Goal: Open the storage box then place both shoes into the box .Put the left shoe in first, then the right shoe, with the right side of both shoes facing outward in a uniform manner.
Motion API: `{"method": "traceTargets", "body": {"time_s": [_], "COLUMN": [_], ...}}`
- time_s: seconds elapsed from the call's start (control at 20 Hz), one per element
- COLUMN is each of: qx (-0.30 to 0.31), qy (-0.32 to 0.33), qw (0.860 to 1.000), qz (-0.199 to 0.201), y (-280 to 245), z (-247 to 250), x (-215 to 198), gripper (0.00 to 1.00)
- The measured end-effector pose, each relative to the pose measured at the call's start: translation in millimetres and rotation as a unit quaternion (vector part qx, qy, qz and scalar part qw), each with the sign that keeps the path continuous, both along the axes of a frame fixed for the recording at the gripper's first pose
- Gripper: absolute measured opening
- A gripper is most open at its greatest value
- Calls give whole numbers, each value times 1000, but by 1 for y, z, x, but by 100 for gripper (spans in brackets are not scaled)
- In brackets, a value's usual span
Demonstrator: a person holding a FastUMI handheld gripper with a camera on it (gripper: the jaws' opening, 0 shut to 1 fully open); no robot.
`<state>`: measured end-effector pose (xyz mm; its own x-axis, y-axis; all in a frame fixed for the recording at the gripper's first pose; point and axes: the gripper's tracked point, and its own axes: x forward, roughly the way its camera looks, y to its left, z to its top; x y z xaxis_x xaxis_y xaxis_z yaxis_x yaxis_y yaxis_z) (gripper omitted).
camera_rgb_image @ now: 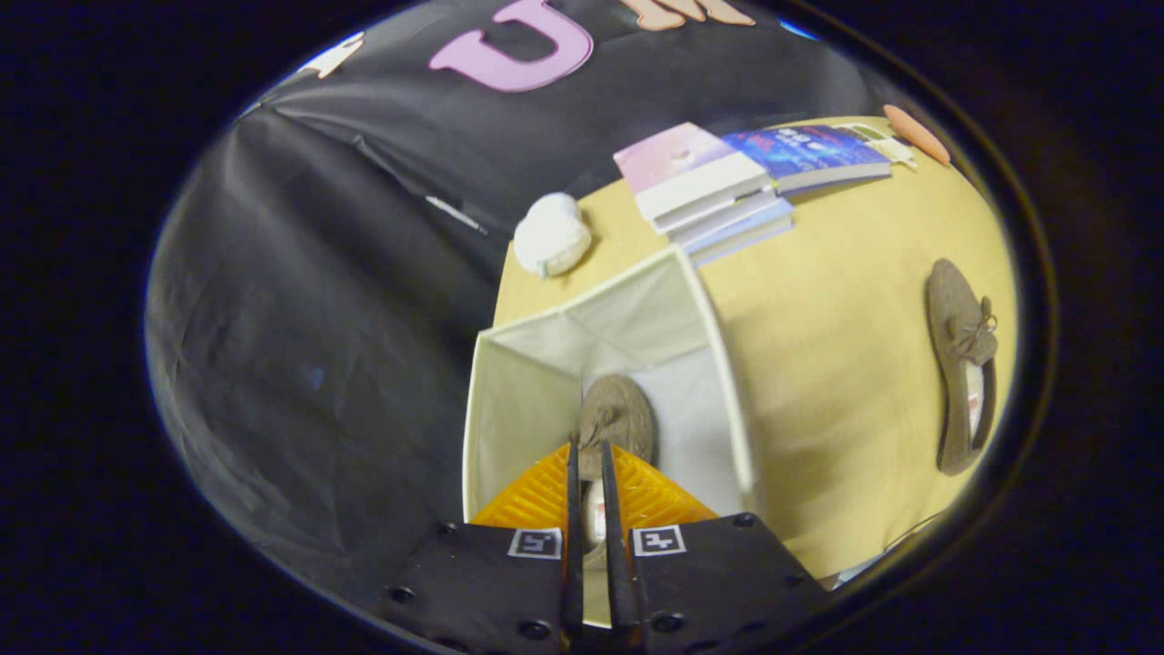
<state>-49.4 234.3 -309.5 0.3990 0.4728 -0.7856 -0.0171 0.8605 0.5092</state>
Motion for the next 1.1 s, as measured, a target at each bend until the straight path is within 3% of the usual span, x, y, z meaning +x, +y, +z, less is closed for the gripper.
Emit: {"method": "traceTargets", "body": {"time_s": [0.25, 0.5, 0.85, 1.1], "qx": [-11, -58, -117, -151], "qy": [-61, -82, -62, -29], "qw": [995, 983, 964, 954], "qz": [-76, -152, -231, -258], "y": [-76, -174, -281, -322], "z": [33, 32, 7, -21], "x": [48, 73, 52, 23], "gripper": [14, 15, 15, 15]}}
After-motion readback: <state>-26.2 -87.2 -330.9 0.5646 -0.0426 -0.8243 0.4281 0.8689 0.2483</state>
